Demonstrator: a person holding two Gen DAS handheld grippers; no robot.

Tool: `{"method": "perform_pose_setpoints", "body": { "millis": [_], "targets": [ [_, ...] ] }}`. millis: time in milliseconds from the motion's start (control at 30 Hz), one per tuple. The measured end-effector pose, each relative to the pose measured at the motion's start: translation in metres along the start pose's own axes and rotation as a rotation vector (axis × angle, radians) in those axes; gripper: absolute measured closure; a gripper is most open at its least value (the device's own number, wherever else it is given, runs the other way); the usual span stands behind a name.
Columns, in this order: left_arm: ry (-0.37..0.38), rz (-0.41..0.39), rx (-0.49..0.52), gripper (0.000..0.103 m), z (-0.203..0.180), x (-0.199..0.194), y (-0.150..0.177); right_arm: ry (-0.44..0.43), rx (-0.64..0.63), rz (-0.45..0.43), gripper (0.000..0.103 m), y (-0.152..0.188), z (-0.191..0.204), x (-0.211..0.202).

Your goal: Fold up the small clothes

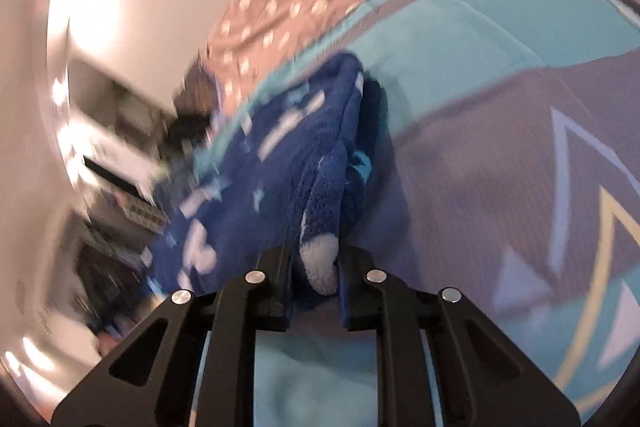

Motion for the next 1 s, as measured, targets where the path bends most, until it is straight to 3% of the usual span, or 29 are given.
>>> {"method": "perform_pose_setpoints", "body": {
  "millis": [67,133,200,267,333,500,600,767,900,1000],
  "targets": [
    [-0.19,-0.033,0.014,0.076,0.03,-0.016,0.007,0.065,-0.066,0.006,0.074,0.016,-0.007,0.004],
    [-0.283,-0.067,0.01,0.076,0.038,-0.031,0.002,0.054,-0.082,-0.005,0.067,0.021,-0.016,0.001],
    [-0.266,-0.112,0.029,0.076,0.019,-0.038,-0.013,-0.012,-0.059,-0.024,0.064,0.011,-0.022,-0.005],
    [-0.186,-0.121,0.14,0.074,-0.036,-0.025,-0.031,-0.063,-0.053,-0.036,0.061,0.003,-0.021,-0.008],
    [-0.112,-0.076,0.266,0.058,-0.094,0.003,-0.036,-0.107,-0.069,-0.045,0.059,-0.005,-0.017,-0.009],
    [0.12,0.151,0.571,0.056,-0.243,0.115,0.001,-0.148,-0.139,-0.037,0.052,-0.011,-0.009,-0.005],
    [0.189,0.259,0.677,0.056,-0.294,0.166,0.027,-0.176,-0.135,-0.008,0.052,-0.018,-0.011,0.003],
    [0.154,0.408,0.752,0.056,-0.33,0.256,0.045,-0.272,-0.115,0.054,0.052,-0.013,-0.006,0.011],
    [0.043,0.453,0.754,0.043,-0.33,0.315,0.029,-0.325,-0.167,0.084,0.051,-0.006,0.006,0.019],
    [-0.075,0.485,0.75,0.043,-0.323,0.35,0.018,-0.34,-0.179,0.105,0.049,0.001,0.007,0.025]
  ]
}}
Point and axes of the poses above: each gripper's, at about its wrist camera, not at the fingertips, and x roughly the way its jaws point, z to its left, y to its underside, the point moved 10 cm from there along x, roughly the way its jaws point, and after that the axes turned 8 degrees about y, right-handed, at the moved point
